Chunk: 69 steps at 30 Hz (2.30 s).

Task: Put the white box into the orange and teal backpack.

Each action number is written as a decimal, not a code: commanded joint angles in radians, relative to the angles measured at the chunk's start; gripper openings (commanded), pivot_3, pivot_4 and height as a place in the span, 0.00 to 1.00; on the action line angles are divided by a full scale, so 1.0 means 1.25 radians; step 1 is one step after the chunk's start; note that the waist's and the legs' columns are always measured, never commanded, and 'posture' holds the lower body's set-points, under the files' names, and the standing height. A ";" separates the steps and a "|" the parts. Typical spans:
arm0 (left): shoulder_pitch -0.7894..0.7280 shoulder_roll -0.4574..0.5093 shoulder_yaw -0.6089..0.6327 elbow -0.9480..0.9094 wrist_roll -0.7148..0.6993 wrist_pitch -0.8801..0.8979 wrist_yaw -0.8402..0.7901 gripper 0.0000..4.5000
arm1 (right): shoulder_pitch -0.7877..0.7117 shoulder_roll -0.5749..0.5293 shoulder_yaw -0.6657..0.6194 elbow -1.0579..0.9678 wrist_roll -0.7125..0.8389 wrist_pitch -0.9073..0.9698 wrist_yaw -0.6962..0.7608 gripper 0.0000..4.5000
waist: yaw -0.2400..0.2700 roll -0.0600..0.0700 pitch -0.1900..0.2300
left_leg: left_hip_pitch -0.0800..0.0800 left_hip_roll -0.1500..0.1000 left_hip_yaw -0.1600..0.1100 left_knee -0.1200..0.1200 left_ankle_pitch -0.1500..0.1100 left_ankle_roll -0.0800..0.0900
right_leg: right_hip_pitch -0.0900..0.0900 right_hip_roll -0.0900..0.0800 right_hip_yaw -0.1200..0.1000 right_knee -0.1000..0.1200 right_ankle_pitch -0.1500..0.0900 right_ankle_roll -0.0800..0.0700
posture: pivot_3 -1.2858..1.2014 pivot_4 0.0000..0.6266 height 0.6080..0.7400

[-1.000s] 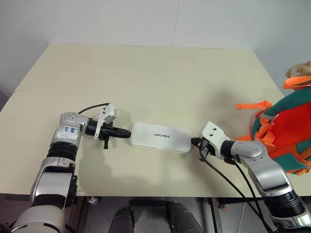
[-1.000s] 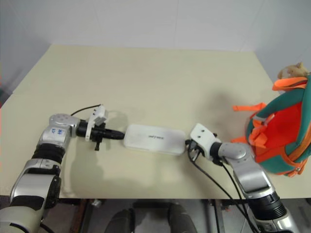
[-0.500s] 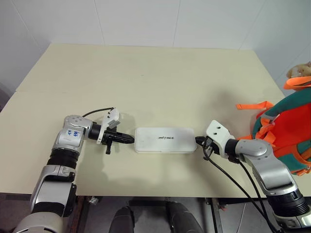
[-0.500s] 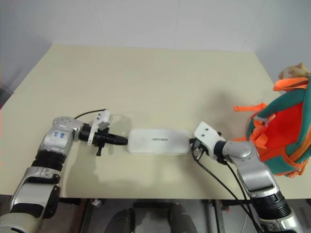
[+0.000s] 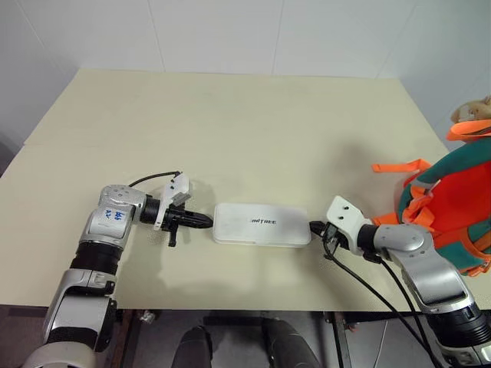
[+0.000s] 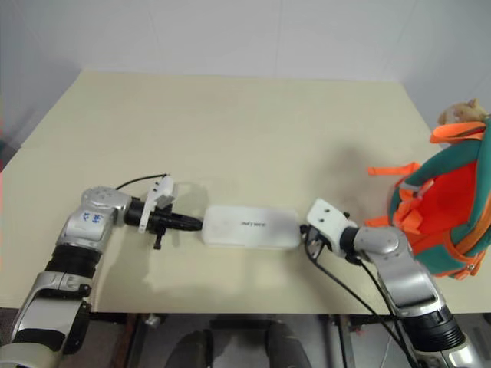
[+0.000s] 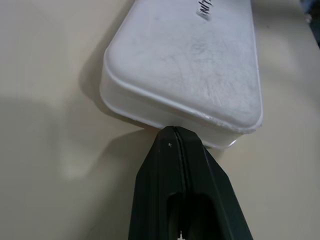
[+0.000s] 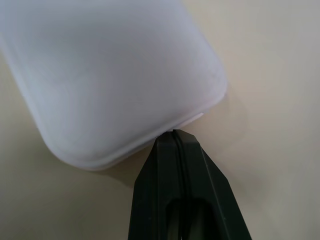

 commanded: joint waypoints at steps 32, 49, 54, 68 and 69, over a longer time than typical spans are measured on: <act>-0.023 0.061 0.250 0.001 -0.438 0.588 0.215 1.00 | 0.009 -0.044 -0.056 0.075 -0.042 -0.144 -0.060 0.99 | -0.003 0.000 0.000 | 0.000 0.000 0.000 0.000 0.000 0.000 | 0.000 0.000 0.000 0.000 0.000 0.000 | 0.52 0.24 1.00; -0.156 0.095 -0.059 0.244 -0.374 0.666 -0.069 1.00 | -0.027 -0.013 -0.030 0.077 -0.065 -0.149 -0.079 0.99 | -0.004 0.000 0.000 | 0.000 0.000 0.000 -0.002 0.000 -0.001 | -0.001 0.000 0.000 0.000 -0.001 -0.001 | 0.52 0.24 1.00; -0.172 0.117 -0.137 0.263 -0.330 0.642 -0.122 1.00 | -0.025 -0.010 -0.030 0.069 -0.063 -0.147 -0.084 0.99 | -0.004 0.000 0.000 | 0.000 0.000 0.000 -0.002 0.000 -0.001 | -0.001 0.000 0.000 0.000 -0.001 -0.001 | 0.52 0.24 1.00; -0.265 0.059 -0.176 0.380 -0.235 0.577 -0.145 1.00 | -0.020 0.002 -0.031 0.066 -0.055 -0.156 -0.084 0.99 | -0.002 0.000 0.000 | 0.000 0.000 0.000 -0.002 0.000 -0.001 | -0.001 0.000 -0.001 0.000 -0.001 -0.001 | 0.52 0.24 1.00; -0.270 0.048 -0.175 0.385 -0.230 0.573 -0.140 1.00 | -0.022 0.003 -0.030 0.068 -0.054 -0.160 -0.084 0.99 | -0.001 0.000 0.000 | 0.000 0.000 0.000 -0.002 0.000 -0.001 | -0.001 0.000 0.000 0.000 -0.001 -0.001 | 0.52 0.24 1.00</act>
